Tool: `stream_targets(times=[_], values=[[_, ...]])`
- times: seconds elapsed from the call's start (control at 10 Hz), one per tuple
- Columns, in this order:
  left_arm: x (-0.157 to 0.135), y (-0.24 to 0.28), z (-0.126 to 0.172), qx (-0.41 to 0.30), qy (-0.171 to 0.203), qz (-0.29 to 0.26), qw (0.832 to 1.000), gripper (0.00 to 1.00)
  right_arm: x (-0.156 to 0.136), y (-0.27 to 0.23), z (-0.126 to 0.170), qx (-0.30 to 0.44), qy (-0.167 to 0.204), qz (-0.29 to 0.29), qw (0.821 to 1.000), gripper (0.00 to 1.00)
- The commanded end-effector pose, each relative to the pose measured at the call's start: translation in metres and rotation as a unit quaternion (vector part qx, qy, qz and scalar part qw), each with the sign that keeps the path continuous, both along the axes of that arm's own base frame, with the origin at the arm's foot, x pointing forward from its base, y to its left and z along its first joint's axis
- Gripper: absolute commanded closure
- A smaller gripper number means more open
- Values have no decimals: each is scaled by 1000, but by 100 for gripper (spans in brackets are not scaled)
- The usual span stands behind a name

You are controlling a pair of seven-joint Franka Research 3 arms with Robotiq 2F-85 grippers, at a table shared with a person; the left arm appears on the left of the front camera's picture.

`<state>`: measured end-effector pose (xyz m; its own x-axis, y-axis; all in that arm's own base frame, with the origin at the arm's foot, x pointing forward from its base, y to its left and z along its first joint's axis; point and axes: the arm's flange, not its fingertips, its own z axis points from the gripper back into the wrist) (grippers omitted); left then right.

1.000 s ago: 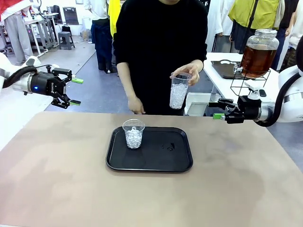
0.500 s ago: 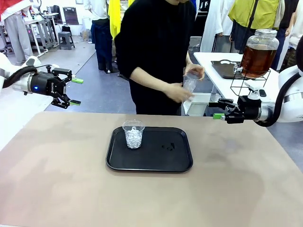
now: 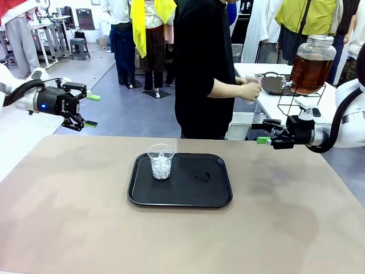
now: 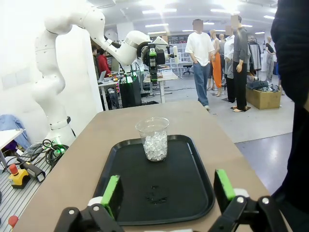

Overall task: Pour the drink into the iced cup.
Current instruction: Pick up the iced cup indicated by the human and present it to them.

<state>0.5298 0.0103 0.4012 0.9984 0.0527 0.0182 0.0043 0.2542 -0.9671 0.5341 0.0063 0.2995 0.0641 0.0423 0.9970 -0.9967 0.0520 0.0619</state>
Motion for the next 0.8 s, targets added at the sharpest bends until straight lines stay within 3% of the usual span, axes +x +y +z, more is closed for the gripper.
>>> stream_targets(times=[0.0, 0.7], values=[[-1, -1, 1, 1, 0, 1, 1000, 0, 2, 2, 3, 0, -2, 2, 1000, 0], [-1, -1, 1, 1, 0, 1, 1000, 0, 2, 2, 3, 0, -2, 2, 1000, 0]])
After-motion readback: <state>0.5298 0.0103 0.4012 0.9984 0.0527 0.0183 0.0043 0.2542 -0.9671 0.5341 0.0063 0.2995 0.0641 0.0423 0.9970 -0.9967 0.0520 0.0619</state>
